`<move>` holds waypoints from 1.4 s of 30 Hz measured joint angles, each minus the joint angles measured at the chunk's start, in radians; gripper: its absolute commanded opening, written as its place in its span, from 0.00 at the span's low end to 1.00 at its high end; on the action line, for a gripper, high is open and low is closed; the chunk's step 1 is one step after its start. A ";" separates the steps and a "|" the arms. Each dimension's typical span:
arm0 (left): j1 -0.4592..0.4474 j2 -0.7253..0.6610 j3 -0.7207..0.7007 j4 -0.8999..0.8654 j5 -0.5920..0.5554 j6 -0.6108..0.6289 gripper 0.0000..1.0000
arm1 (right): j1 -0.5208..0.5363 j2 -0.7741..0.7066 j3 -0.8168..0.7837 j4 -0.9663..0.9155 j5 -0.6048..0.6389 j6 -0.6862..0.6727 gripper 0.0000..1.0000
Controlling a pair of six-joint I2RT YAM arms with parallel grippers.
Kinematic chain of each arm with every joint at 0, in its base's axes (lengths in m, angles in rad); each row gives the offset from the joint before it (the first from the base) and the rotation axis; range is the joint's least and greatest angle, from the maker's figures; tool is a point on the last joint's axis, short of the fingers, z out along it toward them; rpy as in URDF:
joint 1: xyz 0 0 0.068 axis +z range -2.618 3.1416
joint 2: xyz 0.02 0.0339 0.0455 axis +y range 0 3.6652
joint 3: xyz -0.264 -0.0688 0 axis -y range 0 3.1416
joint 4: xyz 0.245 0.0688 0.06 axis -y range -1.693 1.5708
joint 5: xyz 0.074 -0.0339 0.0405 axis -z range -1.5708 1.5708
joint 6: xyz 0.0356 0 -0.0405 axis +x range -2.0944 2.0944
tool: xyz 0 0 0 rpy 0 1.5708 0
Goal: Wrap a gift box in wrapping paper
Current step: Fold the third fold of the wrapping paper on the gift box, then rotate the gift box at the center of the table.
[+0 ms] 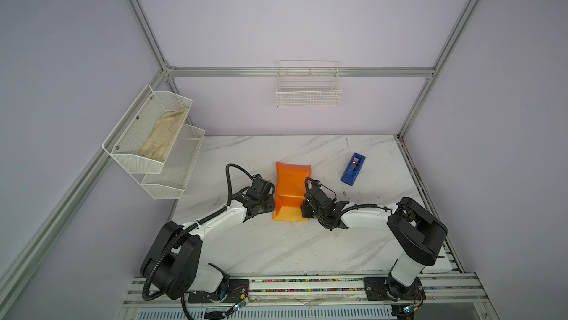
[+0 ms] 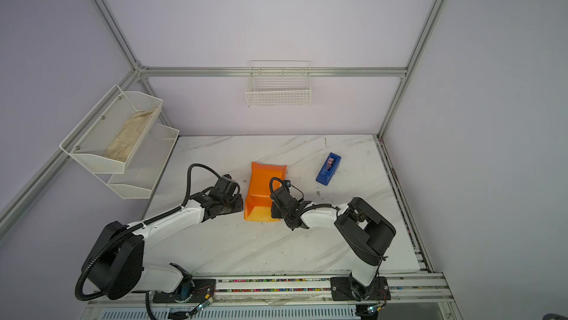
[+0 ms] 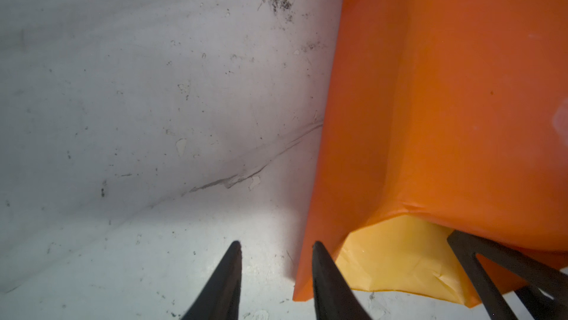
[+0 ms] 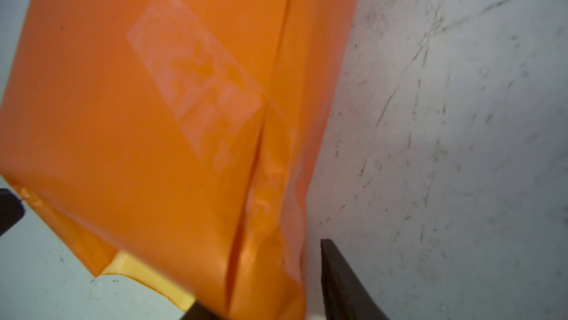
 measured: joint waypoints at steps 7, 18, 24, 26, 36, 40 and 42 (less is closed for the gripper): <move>0.050 0.092 0.004 0.002 0.070 0.023 0.34 | -0.007 0.000 0.023 -0.036 0.000 0.002 0.68; 0.076 0.166 0.077 0.009 0.141 0.042 0.34 | -0.031 0.003 0.084 -0.058 0.008 0.002 0.70; 0.081 0.171 0.118 0.006 0.150 0.053 0.31 | -0.034 0.016 0.089 -0.062 0.005 0.001 0.67; 0.082 0.172 0.125 0.007 0.161 0.060 0.29 | -0.034 0.019 0.089 -0.062 0.003 0.001 0.67; 0.082 0.187 0.127 0.016 0.254 0.079 0.24 | -0.037 0.040 0.100 -0.063 -0.002 0.001 0.64; 0.081 0.187 0.127 0.019 0.275 0.079 0.23 | -0.037 0.042 0.105 -0.063 -0.003 0.000 0.63; 0.080 0.187 0.127 0.019 0.284 0.080 0.25 | -0.037 0.042 0.105 -0.063 -0.003 0.000 0.63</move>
